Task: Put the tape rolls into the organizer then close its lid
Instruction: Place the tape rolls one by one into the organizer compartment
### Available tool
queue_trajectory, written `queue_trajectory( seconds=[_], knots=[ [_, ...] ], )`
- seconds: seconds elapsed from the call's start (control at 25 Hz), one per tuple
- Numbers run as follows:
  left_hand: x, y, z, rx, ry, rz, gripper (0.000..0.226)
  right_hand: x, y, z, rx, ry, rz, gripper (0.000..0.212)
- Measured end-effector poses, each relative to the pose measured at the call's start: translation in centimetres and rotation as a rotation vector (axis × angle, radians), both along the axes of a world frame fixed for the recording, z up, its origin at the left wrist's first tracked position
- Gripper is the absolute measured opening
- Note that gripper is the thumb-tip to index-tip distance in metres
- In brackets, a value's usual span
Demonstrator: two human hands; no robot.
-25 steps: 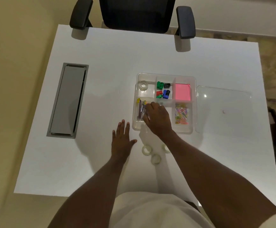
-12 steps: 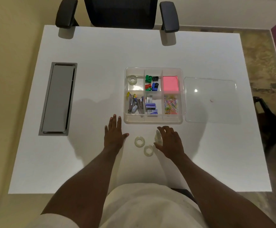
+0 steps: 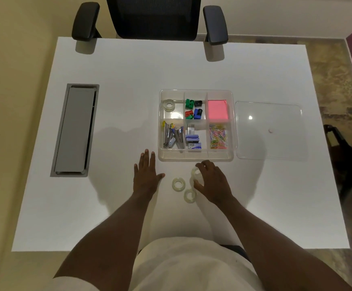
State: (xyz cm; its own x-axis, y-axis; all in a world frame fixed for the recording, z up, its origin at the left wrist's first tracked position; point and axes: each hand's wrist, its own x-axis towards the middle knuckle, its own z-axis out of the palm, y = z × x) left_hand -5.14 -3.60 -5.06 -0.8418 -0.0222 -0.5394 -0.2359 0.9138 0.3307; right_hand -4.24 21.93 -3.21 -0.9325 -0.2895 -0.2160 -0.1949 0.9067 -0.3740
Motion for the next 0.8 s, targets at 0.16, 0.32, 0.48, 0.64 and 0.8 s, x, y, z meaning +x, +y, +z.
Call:
queue_trajectory(
  seconds=[0.16, 0.32, 0.48, 0.64, 0.8],
  knots=[
    [0.0, -0.1, -0.2, 0.002, 0.009, 0.003, 0.094, -4.6, -2.3, 1.3, -0.055, 0.106, 0.036, 0.058],
    [0.0, -0.4, -0.8, 0.003, 0.038, 0.007, 0.093, -11.5, -4.9, 2.5, -0.104, 0.122, 0.006, 0.057],
    [0.1, -0.4, -1.7, 0.002, 0.062, 0.021, 0.095, -18.4, -7.2, 3.1, -0.054, 0.114, -0.019, 0.055],
    [0.1, -0.3, -2.6, -0.01, 0.069, 0.029, 0.097, -23.8, -9.4, 2.8, 0.186, 0.149, 0.064, 0.046],
    [0.2, -0.3, -3.1, -0.022, 0.067, 0.037, 0.099, -26.2, -11.0, 1.5, 0.365, 0.115, 0.12, 0.035]
  ],
)
